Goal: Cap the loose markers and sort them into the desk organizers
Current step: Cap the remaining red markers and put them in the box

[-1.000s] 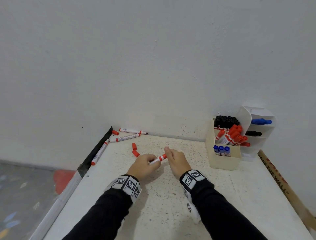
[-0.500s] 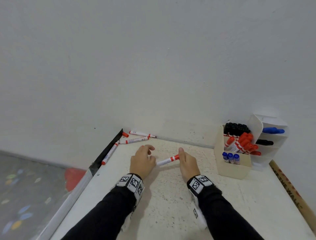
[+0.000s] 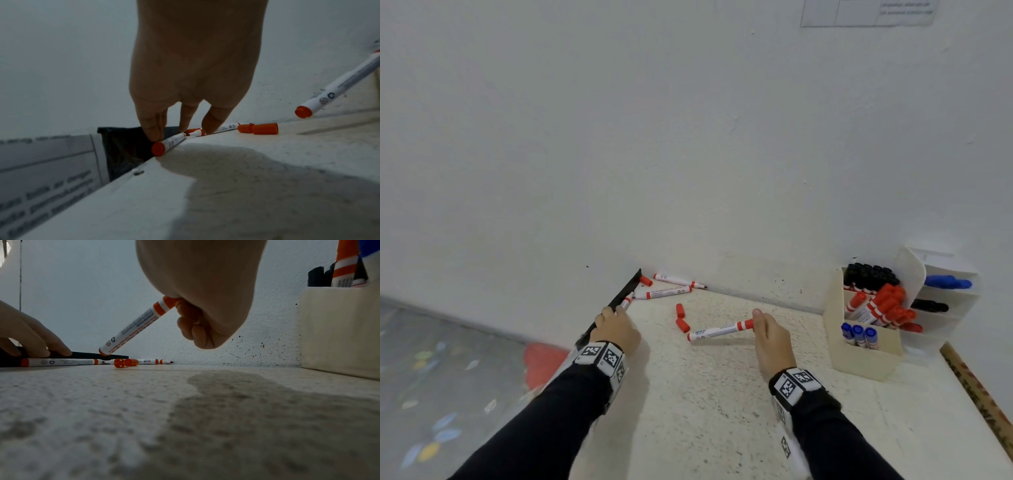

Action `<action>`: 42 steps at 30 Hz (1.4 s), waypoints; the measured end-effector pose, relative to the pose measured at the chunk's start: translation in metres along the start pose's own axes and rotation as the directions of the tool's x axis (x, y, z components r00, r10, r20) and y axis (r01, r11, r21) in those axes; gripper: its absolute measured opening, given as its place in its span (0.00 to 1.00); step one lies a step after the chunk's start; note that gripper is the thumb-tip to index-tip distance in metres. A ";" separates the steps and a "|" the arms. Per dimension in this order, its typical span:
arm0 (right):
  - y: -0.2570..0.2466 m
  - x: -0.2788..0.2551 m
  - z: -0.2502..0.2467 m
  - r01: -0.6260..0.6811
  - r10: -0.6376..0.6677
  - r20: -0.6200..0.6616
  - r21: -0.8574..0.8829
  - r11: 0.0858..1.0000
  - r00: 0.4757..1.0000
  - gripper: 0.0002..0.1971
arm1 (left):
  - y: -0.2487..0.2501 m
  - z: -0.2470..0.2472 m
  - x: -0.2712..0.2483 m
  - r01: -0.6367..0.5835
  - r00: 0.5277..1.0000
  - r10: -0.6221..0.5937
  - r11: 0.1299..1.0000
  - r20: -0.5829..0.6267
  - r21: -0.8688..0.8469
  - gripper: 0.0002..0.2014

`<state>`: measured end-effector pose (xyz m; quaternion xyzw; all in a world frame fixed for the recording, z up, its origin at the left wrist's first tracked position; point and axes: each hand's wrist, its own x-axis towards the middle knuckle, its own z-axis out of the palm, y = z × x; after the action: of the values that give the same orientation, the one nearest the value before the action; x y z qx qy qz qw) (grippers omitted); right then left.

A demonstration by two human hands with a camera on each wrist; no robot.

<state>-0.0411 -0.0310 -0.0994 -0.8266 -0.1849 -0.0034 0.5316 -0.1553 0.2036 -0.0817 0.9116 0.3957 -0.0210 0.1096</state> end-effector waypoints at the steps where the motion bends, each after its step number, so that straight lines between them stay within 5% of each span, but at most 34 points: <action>1: 0.001 0.000 0.000 0.001 -0.001 -0.002 0.003 1.000 1.000 0.22 | 0.000 0.000 0.000 -0.003 1.000 0.003 1.000 0.010 -0.001 0.25; 16: -0.003 -0.001 -0.001 0.017 -0.017 -0.009 0.026 1.000 1.000 0.19 | -0.004 -0.010 -0.017 0.067 0.986 -0.054 0.995 0.157 -0.079 0.16; 20: -0.007 -0.003 -0.003 0.025 -0.025 -0.017 0.036 0.999 1.000 0.18 | -0.003 -0.012 -0.024 0.143 0.984 -0.111 0.959 0.141 -0.243 0.12; 28: -0.014 -0.013 -0.015 -0.004 0.014 -0.062 0.158 0.987 0.998 0.13 | 0.030 -0.014 -0.041 0.046 0.998 -0.020 0.888 0.060 -0.458 0.18; 37: -0.058 -0.011 -0.083 0.135 -0.082 -0.191 0.279 0.951 0.978 0.06 | 0.084 -0.001 -0.062 -0.032 0.978 0.139 0.837 0.157 -0.546 0.23; 42: -0.063 0.010 -0.154 0.148 -0.102 -0.337 0.113 0.982 0.936 0.03 | 0.104 0.003 -0.067 -0.084 0.979 0.181 0.769 0.091 -0.634 0.18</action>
<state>-0.0218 -0.1404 0.0252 -0.7624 -0.1454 -0.1628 0.6091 -0.1262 0.0862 -0.0568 0.8447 0.3055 0.0525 0.4363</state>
